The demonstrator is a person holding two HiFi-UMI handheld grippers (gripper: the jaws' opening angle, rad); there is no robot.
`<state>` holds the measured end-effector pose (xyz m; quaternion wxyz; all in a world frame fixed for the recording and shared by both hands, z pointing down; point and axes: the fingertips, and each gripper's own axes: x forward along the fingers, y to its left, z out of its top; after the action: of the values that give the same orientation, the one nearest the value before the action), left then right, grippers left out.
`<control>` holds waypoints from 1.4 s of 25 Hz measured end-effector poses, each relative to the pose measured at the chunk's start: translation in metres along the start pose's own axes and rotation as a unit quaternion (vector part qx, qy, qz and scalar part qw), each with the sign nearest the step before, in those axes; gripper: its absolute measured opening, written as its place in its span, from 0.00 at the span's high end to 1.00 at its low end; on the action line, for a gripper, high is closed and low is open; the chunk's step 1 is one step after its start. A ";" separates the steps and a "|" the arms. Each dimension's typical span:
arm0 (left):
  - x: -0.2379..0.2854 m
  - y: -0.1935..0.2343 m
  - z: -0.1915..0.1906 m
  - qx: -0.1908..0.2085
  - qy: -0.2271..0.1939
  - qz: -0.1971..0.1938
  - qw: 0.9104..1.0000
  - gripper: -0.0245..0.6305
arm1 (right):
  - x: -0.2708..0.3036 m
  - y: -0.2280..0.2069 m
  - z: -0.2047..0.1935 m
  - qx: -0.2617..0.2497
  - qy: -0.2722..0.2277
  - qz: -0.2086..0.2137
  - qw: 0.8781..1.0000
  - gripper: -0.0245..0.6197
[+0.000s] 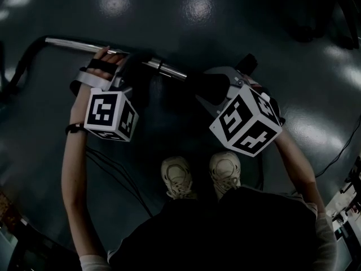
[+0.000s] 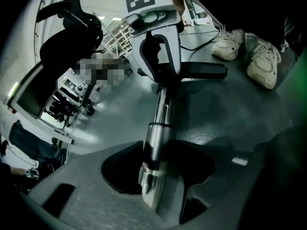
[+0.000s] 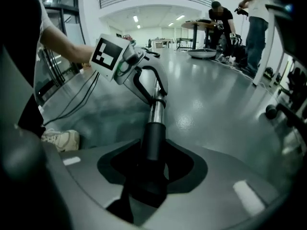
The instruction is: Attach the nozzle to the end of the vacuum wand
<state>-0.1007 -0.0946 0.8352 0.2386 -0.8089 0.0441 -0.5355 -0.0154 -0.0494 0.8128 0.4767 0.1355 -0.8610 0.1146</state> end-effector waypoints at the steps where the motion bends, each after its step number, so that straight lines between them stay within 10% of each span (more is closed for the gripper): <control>1: -0.001 0.000 0.001 -0.006 -0.005 0.000 1.000 0.67 | -0.001 0.000 0.000 0.017 -0.010 0.008 1.000 0.70; 8: -0.004 0.001 0.009 -0.118 -0.066 0.021 0.991 0.62 | -0.003 -0.002 0.003 0.073 -0.068 0.018 0.995 0.70; 12: -0.027 0.018 0.009 -0.266 -0.142 0.071 0.951 0.62 | -0.021 -0.018 0.017 0.109 -0.119 0.001 0.987 0.84; 15: -0.059 0.061 0.009 -0.386 -0.216 0.181 0.878 0.94 | -0.038 -0.039 0.033 0.146 -0.168 -0.018 0.975 0.93; 22: -0.116 0.096 0.011 -0.594 -0.295 0.332 0.670 0.96 | -0.093 -0.079 0.095 0.223 -0.333 -0.106 0.910 0.95; 26: -0.126 0.088 0.007 -0.648 -0.315 0.348 0.600 0.96 | -0.114 -0.086 0.099 0.229 -0.371 -0.141 0.889 0.95; 29: -0.123 0.082 -0.005 -0.664 -0.299 0.351 0.589 0.96 | -0.111 -0.088 0.095 0.233 -0.369 -0.142 0.889 0.95; 35: -0.123 0.080 -0.008 -0.646 -0.284 0.369 0.605 0.96 | -0.101 -0.087 0.084 0.236 -0.363 -0.141 0.890 0.95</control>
<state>-0.1449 -0.1277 0.6988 -0.1687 -0.7790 0.6035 0.0221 -0.0006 -0.1464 0.6891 0.0959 0.3956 -0.8937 0.1887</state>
